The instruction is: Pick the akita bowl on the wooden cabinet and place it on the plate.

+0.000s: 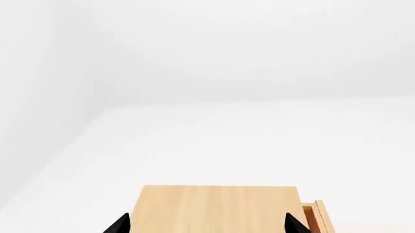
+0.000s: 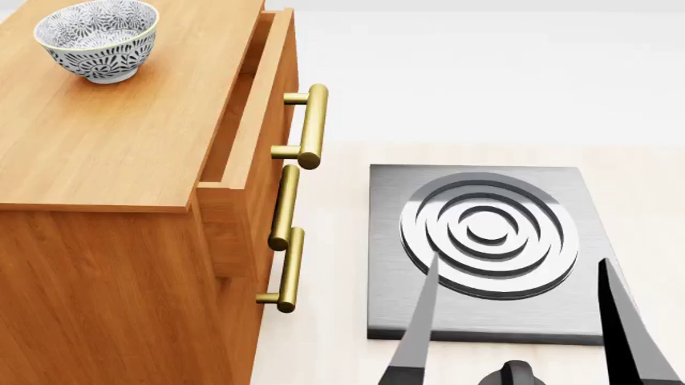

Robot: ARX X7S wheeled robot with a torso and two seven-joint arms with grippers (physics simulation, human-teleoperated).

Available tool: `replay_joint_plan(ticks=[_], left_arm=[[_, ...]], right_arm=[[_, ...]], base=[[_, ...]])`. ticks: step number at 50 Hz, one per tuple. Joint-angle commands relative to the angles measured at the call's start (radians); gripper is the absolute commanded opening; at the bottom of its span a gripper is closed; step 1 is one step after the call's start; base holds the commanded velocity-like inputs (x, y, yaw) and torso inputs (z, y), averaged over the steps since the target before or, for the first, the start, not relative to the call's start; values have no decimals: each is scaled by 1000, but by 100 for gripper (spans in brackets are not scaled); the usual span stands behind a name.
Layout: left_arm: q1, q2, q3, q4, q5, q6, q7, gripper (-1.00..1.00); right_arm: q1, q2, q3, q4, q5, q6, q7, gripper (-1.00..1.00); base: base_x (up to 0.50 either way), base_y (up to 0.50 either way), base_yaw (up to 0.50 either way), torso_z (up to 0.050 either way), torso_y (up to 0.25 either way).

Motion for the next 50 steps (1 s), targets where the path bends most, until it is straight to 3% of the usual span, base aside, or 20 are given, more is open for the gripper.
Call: replay_joint_plan(ticks=[1,21,50], left_arm=[[9,-14,-136,-7,103,-59,-50,100],[17,-74,-320,-7,122,-166,-157,100],[13,-60,-210,-7,132,-143,-79,100]], right_arm=[[-2,-5,1,4,-3,-1,-7,100],[-11,-17,1,20,-4,-9,-21,100],[-15,-22,9,20,-3,-3,-29,100]], base=[[0,0,0,0,0],[0,0,0,0,0],[0,0,0,0,0]])
